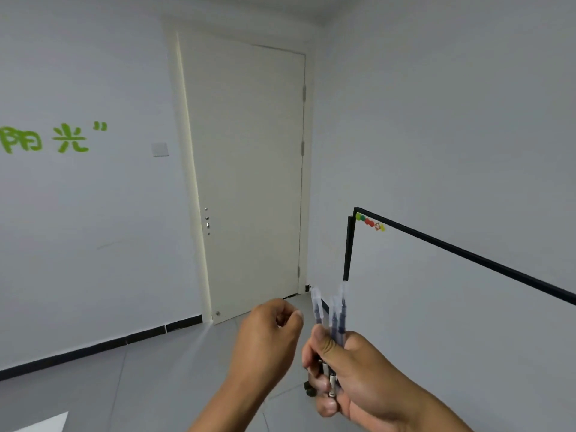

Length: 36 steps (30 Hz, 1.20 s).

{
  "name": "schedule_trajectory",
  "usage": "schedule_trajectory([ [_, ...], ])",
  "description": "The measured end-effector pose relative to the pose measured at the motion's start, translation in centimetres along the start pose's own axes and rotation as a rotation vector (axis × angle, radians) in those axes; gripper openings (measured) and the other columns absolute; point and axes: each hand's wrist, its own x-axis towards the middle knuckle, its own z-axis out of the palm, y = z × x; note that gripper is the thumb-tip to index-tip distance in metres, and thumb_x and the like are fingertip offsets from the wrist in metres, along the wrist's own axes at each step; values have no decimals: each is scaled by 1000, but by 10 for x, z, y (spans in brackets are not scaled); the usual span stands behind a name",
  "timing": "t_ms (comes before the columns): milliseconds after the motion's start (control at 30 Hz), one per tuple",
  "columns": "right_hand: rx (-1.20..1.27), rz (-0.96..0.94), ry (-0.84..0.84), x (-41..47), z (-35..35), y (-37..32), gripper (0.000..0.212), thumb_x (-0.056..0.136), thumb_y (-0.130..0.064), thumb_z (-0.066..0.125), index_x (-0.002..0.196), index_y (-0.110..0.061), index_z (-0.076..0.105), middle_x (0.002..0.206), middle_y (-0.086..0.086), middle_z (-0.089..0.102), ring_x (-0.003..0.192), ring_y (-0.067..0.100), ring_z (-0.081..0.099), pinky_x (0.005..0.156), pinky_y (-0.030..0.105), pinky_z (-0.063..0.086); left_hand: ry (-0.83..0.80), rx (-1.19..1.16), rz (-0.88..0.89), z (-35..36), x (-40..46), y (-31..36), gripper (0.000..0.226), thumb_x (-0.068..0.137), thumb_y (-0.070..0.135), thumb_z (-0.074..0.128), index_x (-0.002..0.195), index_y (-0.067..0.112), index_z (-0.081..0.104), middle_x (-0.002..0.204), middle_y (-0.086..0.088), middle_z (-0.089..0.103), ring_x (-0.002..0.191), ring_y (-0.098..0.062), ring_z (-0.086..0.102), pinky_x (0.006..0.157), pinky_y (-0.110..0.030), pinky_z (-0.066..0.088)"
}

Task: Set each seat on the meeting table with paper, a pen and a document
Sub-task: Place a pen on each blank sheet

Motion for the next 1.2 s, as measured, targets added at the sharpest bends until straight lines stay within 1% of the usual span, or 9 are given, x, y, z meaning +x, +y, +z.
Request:
schedule_trajectory([
  [133,-45,-30,24,67,-14,-33,53,87,-59,70,85,-7,73,74,9,45,61,18,44,54,31,36,-34,-17,-17,8,77,-3,23,96,31,65,76,23,72,72,4,73,70,-16,68,67,-41,58],
  [267,-37,-69,58,131,-27,-63,51,93,-56,66,83,-7,74,75,11,48,61,17,46,54,31,35,-11,-16,-4,6,152,-3,21,97,34,66,78,29,73,74,14,72,70,-10,68,65,-32,54],
  [467,13,-30,-2,227,-47,-79,48,95,-54,67,83,-7,70,70,13,48,58,21,43,55,32,34,18,12,-53,1,236,-29,23,98,37,66,78,29,73,77,16,73,72,-11,73,75,-39,61],
  [667,26,-17,-157,383,-65,-82,49,93,-56,66,83,-9,65,66,11,36,56,21,34,56,32,33,135,76,-137,0,350,-91,23,99,36,66,79,28,73,77,15,74,73,-12,74,77,-44,64],
  [767,37,11,-238,455,-67,-92,47,93,-57,67,84,-10,65,67,9,36,57,20,34,56,32,34,210,107,-189,-8,400,-110,22,98,37,66,79,29,73,77,15,74,73,-12,74,76,-43,65],
  [867,40,61,-314,519,-61,-108,44,94,-52,68,86,-9,66,67,7,37,57,19,35,56,32,35,306,136,-243,-24,441,-128,23,99,35,66,78,27,72,75,16,72,65,-8,67,67,-36,60],
  [933,16,95,-410,569,-49,-116,41,96,-47,67,88,-7,68,67,7,37,58,19,35,56,32,34,382,139,-316,-41,467,-149,23,99,34,66,77,27,72,74,15,72,61,-7,64,63,-33,55],
  [1100,-12,193,-559,653,-6,-120,41,101,-43,64,91,-5,76,67,9,41,58,20,37,55,32,35,513,161,-438,-85,503,-186,22,97,36,66,78,27,73,76,13,74,72,-11,74,74,-42,64],
  [1200,-24,239,-644,709,33,-113,42,99,-44,66,90,-4,73,68,10,40,58,21,37,56,33,33,580,172,-477,-118,530,-221,23,97,34,66,77,26,73,74,12,74,71,-12,73,74,-44,64],
])
